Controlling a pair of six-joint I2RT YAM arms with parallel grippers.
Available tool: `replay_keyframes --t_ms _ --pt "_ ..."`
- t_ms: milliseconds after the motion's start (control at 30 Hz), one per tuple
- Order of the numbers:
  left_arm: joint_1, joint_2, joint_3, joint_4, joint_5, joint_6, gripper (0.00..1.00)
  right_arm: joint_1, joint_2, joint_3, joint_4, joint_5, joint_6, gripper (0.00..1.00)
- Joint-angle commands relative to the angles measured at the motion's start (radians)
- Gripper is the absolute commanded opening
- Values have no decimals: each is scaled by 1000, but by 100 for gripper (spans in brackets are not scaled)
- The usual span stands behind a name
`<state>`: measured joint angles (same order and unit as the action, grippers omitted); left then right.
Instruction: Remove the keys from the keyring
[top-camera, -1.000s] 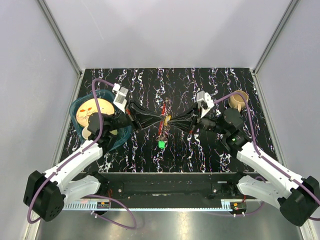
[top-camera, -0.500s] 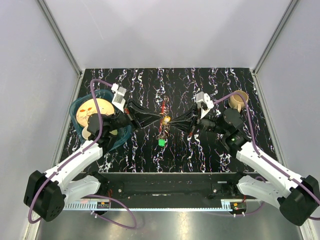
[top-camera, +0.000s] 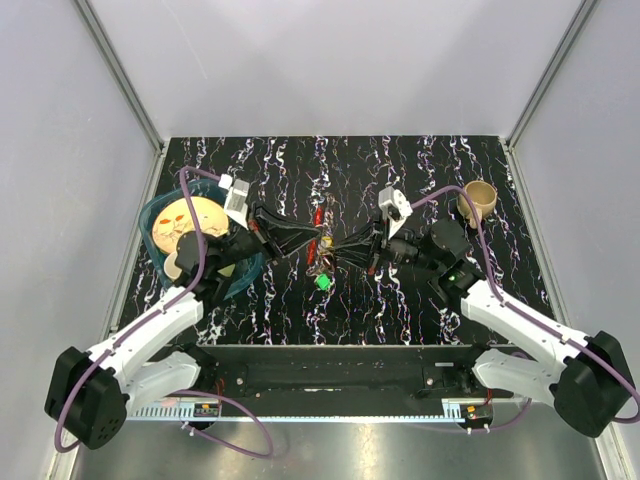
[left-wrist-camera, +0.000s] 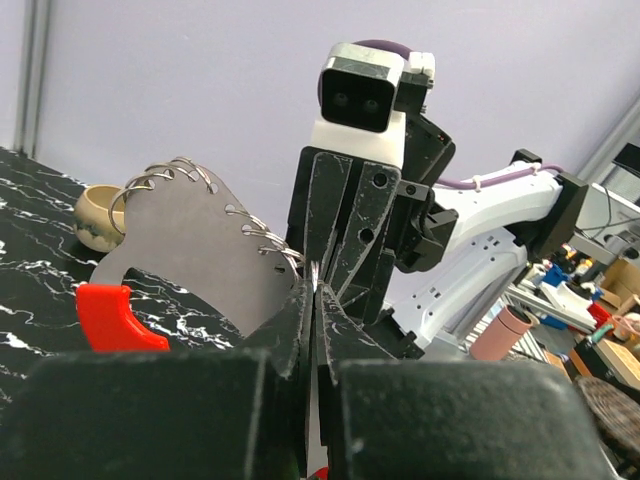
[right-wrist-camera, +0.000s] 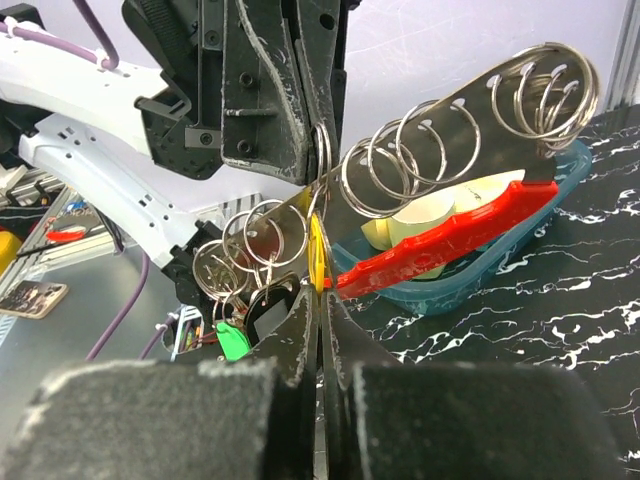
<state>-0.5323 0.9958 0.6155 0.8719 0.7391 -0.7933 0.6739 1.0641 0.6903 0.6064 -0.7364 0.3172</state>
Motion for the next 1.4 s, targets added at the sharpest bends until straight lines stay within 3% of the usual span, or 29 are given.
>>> replay_keyframes --t_ms 0,133,200,233,333,367,467,867,1133,1367 --pt "6 -20 -29 88 -93 34 0 30 22 -3 73 116 16 0" --pt "5 -13 -63 122 -119 42 0 32 56 -5 28 264 0 1" --pt "6 -17 -88 163 -127 42 0 30 13 2 -29 313 -12 12" --pt "8 -20 -91 168 -116 40 0 32 -10 3 -84 324 -18 26" --pt "14 -8 -88 183 -54 22 0 30 -87 -1 -183 341 -65 44" --pt "18 6 -97 203 -40 2 0 32 -107 -2 -204 345 -73 46" --pt "37 10 -146 307 -12 -56 0 30 -134 40 -293 313 -54 46" --pt "78 4 -138 380 100 -148 0 30 -40 236 -284 148 270 45" --pt "86 63 -115 512 144 -262 0 27 28 238 -243 39 352 36" --pt "86 73 -106 504 152 -256 0 27 45 247 -221 -8 379 33"
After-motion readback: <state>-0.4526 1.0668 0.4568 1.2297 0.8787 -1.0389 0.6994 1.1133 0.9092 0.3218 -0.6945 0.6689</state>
